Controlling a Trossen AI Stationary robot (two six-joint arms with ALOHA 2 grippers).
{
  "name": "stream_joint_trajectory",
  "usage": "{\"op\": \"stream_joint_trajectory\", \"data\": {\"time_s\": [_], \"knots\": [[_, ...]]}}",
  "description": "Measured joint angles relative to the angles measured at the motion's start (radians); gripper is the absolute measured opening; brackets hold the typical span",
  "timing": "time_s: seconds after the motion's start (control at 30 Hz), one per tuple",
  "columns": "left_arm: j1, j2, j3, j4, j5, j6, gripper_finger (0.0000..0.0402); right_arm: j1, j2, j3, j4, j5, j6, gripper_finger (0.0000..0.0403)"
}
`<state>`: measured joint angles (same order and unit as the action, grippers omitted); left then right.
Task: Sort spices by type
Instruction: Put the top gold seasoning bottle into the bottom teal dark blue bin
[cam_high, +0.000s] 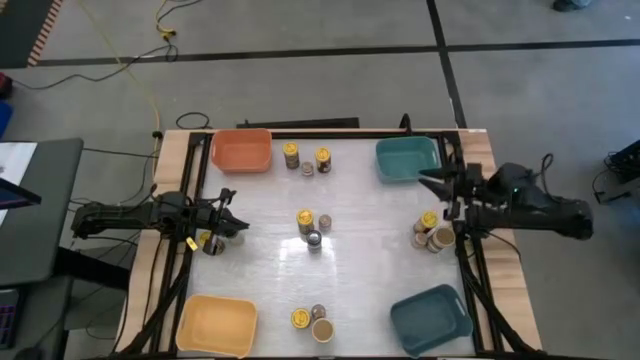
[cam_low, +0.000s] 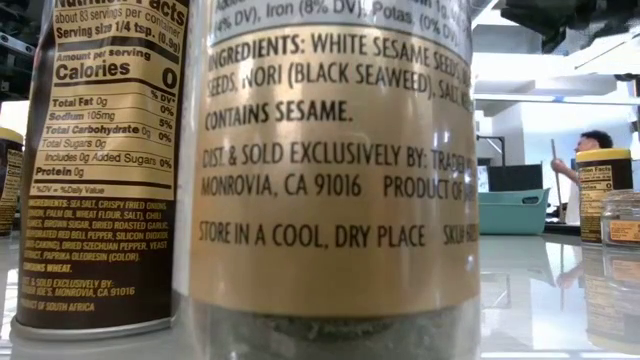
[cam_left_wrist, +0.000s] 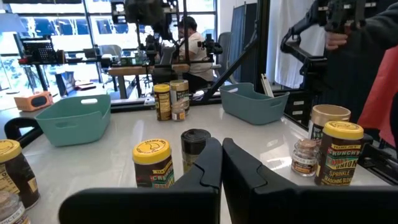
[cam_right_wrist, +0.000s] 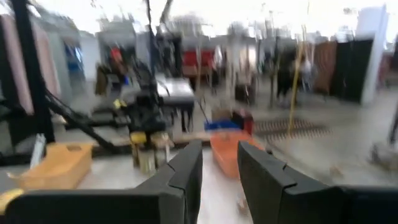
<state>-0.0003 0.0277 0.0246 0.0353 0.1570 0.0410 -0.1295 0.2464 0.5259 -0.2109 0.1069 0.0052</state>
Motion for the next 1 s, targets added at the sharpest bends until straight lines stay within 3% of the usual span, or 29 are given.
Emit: {"op": "stream_joint_trajectory", "data": {"time_s": [0.17, 0.43, 0.6, 0.73, 1.0], "knots": [[0.0, 0.0, 0.0, 0.0, 0.0, 0.0, 0.0, -0.04, 0.186, 0.29, -0.396, 0.026, 0.151, 0.0123], [0.0, 0.0, 0.0, 0.0, 0.0, 0.0, 0.0, -0.095, 0.458, 0.648, -0.956, 0.056, 0.223, 0.0092], [0.0, 0.0, 0.0, 0.0, 0.0, 0.0, 0.0, -0.119, 0.541, 0.715, -1.201, 0.056, 0.342, 0.01], [0.0, 0.0, 0.0, 0.0, 0.0, 0.0, 0.0, -0.133, 0.562, 0.716, -1.286, 0.055, 0.38, 0.0124], [0.0, 0.0, 0.0, 0.0, 0.0, 0.0, 0.0, -0.115, 0.566, 0.716, -1.336, 0.042, 0.357, 0.0236]]}}
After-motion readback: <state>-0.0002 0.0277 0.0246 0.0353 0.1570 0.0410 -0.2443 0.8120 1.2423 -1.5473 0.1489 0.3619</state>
